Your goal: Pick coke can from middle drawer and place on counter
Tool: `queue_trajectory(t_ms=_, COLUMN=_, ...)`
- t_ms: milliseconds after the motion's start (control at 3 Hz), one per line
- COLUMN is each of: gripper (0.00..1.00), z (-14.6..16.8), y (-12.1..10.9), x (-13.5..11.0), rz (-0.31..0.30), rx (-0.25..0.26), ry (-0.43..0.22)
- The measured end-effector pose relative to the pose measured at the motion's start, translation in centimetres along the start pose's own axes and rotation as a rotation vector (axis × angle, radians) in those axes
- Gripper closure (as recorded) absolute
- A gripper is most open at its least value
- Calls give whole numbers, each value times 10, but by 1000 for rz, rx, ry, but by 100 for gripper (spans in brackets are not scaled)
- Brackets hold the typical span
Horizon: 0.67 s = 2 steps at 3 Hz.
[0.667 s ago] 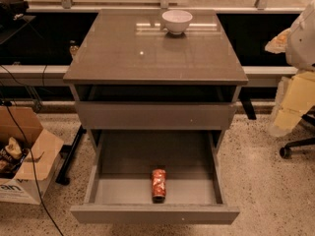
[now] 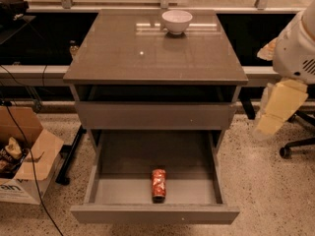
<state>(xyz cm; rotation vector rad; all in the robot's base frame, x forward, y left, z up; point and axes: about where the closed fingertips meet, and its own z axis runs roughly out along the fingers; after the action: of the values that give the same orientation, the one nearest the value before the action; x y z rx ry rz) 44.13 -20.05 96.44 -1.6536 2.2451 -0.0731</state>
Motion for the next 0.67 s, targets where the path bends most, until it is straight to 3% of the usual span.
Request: queue_trajectory(t_ms=667, gripper=0, z=72, y=6, x=-28, rz=155, rx=-25, ry=-37)
